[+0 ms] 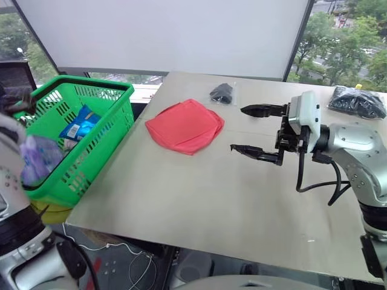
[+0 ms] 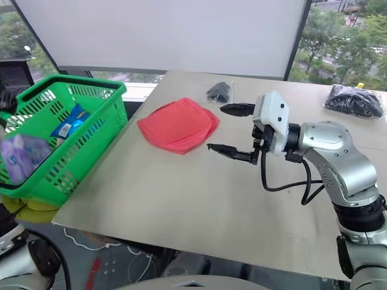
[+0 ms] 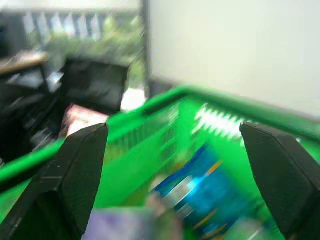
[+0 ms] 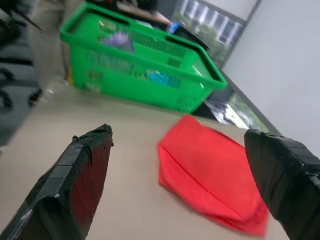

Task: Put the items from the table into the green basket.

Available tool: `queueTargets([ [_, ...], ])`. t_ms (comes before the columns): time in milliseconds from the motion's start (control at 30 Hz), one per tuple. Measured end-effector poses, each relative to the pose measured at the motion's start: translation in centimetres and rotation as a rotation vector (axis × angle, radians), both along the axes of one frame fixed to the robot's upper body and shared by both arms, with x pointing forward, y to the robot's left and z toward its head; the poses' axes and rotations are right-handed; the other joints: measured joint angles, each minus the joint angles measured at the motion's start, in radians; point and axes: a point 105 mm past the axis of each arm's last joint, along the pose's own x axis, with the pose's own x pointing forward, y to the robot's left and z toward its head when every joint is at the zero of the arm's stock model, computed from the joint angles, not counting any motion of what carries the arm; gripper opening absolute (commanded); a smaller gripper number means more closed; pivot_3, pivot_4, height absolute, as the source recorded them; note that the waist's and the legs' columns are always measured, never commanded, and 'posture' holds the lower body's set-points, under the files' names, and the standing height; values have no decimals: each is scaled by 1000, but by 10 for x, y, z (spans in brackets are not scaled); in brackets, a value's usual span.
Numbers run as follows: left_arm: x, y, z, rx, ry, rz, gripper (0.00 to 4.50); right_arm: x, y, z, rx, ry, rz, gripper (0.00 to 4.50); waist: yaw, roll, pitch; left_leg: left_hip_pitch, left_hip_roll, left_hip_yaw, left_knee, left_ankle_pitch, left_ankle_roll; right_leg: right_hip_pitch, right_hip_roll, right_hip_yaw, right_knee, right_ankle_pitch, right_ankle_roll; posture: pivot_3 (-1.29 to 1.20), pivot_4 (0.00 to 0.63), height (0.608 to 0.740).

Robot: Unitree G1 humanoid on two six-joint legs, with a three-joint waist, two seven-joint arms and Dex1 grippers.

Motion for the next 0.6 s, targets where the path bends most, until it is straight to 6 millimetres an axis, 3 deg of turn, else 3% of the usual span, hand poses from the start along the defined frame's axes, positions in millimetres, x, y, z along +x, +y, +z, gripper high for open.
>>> queueTargets([
  [33,7,-16,3,-13,-18,-87,4425,0,-5,-2,-9,5,-27,4500,4,0,0,-1,0,0,0,0,0,0,-1,-1,0,0,0,236,0,740],
  [100,27,-90,-3,-24,17,-460,4425,-1,-27,-10,-22,45,-125,4500,12,-1,-2,-2,-2,0,1,0,0,1,-3,-4,-1,0,0,207,0,740],
  [200,23,-185,-35,79,178,-895,4425,-7,-63,-23,-39,126,-257,4500,-8,1,-3,-4,-1,4,2,-1,2,0,-3,-3,-3,0,0,139,0,740],
  [233,19,-205,-48,72,215,-993,4425,-10,-79,-31,-68,149,-320,4500,-25,2,-4,-4,0,5,1,-1,3,0,-1,-2,-4,0,0,118,0,740],
  [367,15,-221,-72,49,294,-1097,4425,-18,-111,-47,-120,190,-453,4500,-118,4,-5,1,5,9,-1,-1,3,1,6,5,-2,-1,-2,63,0,740],
  [467,8,-220,-96,28,374,-1136,4425,-26,-130,-57,-128,222,-532,4500,-173,7,-5,8,6,17,-4,-2,4,8,6,12,2,-2,-3,50,0,740],
  [600,-5,-214,-119,12,465,-1189,4425,-35,-147,-70,-137,252,-606,4500,-230,14,1,33,7,19,-6,-4,8,34,10,11,-4,-5,1,20,0,740],
])
